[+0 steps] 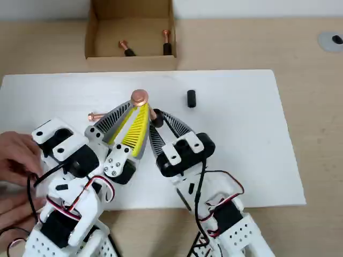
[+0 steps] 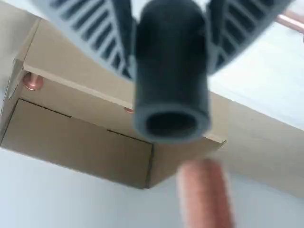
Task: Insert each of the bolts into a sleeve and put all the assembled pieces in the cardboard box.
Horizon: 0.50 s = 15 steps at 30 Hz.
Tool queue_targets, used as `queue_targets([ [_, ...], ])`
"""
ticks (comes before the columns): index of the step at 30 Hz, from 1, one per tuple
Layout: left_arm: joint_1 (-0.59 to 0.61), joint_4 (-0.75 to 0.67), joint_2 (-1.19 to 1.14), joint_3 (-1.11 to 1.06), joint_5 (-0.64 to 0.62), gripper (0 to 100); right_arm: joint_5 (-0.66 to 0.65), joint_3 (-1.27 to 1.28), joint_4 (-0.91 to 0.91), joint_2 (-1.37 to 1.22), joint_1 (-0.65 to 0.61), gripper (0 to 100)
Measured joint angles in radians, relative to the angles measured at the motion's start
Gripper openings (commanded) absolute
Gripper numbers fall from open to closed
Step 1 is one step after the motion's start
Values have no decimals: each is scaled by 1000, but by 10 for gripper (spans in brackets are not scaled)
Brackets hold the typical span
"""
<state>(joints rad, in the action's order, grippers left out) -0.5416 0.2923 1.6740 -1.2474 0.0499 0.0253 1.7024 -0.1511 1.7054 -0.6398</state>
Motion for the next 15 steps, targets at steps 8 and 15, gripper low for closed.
queue_targets([
  [8, -2, 0, 5, -23, -2, 5, 0, 0, 0, 6, 0, 9],
  [15, -3, 0, 0, -25, -2, 5, 0, 0, 0, 6, 0, 9],
])
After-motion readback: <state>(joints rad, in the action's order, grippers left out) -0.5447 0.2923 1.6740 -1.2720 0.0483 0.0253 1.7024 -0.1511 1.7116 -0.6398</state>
